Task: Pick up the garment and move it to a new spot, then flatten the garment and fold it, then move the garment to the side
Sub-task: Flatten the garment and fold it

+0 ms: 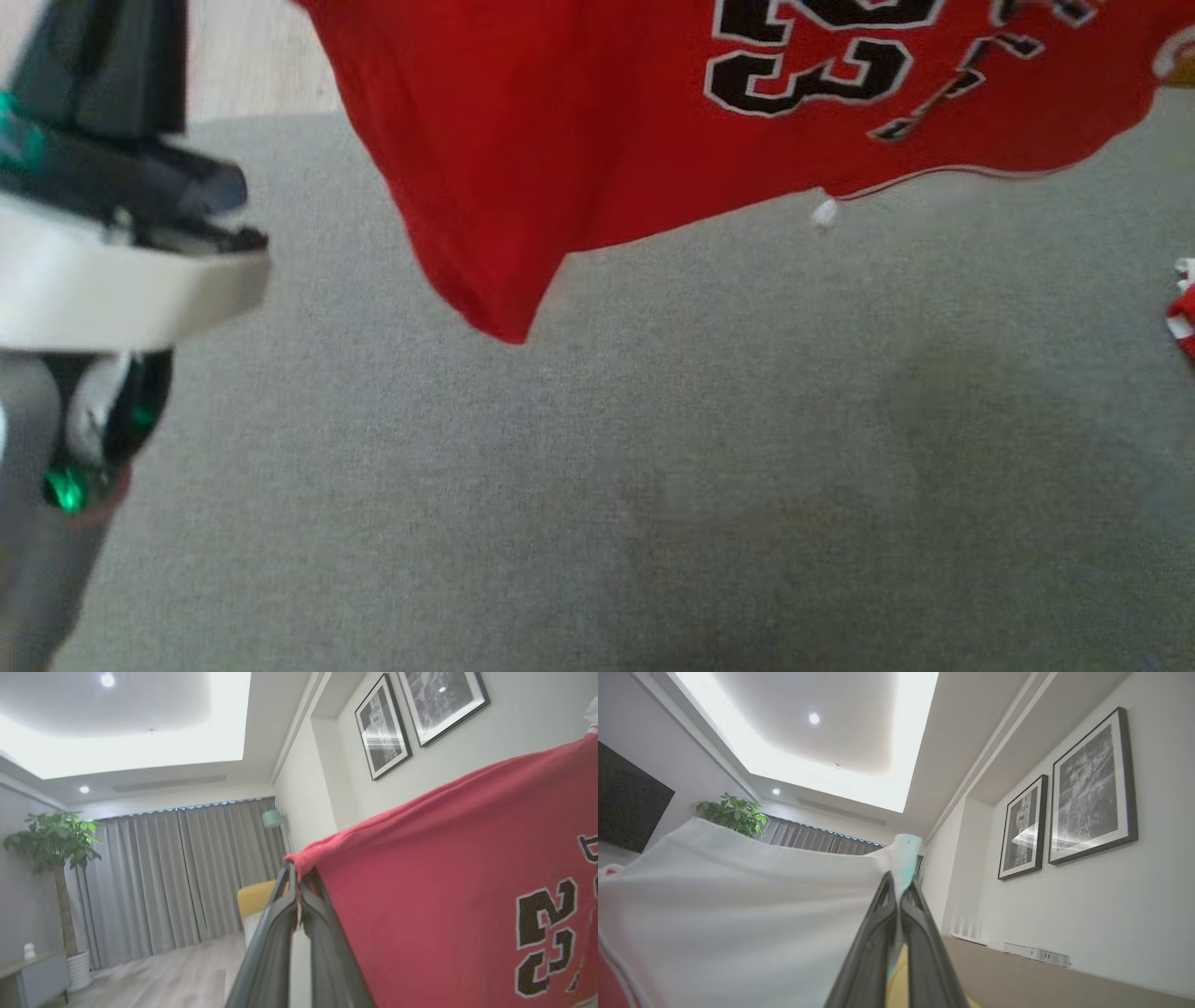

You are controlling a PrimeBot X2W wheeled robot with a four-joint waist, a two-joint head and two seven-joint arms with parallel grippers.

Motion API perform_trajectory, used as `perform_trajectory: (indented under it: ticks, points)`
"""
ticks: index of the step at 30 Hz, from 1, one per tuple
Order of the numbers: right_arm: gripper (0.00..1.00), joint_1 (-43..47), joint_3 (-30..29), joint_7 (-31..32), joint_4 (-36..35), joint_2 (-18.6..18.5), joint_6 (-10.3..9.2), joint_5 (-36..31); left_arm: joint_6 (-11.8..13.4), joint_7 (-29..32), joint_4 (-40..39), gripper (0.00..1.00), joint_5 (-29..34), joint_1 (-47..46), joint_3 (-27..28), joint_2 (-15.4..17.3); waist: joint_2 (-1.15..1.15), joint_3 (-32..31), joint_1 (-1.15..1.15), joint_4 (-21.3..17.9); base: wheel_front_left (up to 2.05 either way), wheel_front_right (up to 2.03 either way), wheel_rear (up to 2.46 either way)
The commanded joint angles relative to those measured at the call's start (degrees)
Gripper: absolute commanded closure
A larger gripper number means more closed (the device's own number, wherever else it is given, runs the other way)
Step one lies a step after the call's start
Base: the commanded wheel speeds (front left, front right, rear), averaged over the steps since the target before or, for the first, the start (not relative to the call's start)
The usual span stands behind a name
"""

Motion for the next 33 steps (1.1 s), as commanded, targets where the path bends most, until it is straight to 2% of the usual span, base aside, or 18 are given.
perform_trajectory:
  ticks: [1,5,8,12,16,22,27,29,33]
  points:
    - [1.00,-0.97,-0.30,1.32,-1.34,-0.71,-0.04,-0.17,-0.08,0.83,-1.19,1.00,0.14,-3.48,3.36,2.59,0.00,-0.66,0.01,-0.28,0.00,0.00,0.00]
    - [1.00,-2.32,-0.84,5.22,-1.88,0.08,-0.04,0.76,-1.46,1.79,1.04,1.00,-2.51,-7.58,3.30,1.49,0.00,-1.19,0.01,-0.77,0.00,0.00,0.00]
    - [1.00,-3.02,0.30,6.44,0.92,0.74,-0.04,1.96,-2.63,2.51,5.12,1.00,-5.12,-9.69,2.59,-0.08,0.00,-0.93,0.01,-0.96,0.00,0.00,0.00]
    - [1.00,-4.33,3.89,6.42,8.10,1.78,-0.04,3.77,-4.70,3.22,14.51,1.00,-10.65,-11.30,1.52,-3.72,0.00,0.23,0.01,-1.03,0.00,0.00,0.00]
    - [1.00,-7.28,9.49,4.25,18.09,4.16,-0.04,5.33,-7.36,1.32,27.30,1.00,-14.25,-13.79,0.59,-8.04,0.00,1.29,0.01,-1.15,0.00,0.00,0.00]
    - [1.00,-16.66,14.62,-2.32,33.00,9.57,-0.04,4.38,-10.64,-8.45,48.39,1.00,-16.03,-22.63,2.27,-14.69,0.00,1.84,0.01,-1.53,0.00,0.00,0.00]
    - [1.00,-25.41,17.05,-9.95,43.20,13.46,-0.04,2.17,-11.60,-18.87,61.96,1.00,-14.80,-30.63,4.31,-17.17,0.00,1.97,0.01,-2.49,0.00,0.00,0.00]
    - [1.00,-26.94,21.53,-11.63,48.69,15.55,-0.04,2.16,-12.04,-21.34,69.97,1.00,-14.04,-32.28,3.79,-18.09,0.00,2.35,0.01,-2.99,0.00,0.00,0.00]
    - [1.00,-23.96,28.84,-12.83,55.13,18.56,-0.04,4.40,-12.72,-23.62,80.03,1.00,-15.47,-29.70,4.24,-20.53,0.00,3.56,0.01,-3.66,0.00,0.00,0.00]
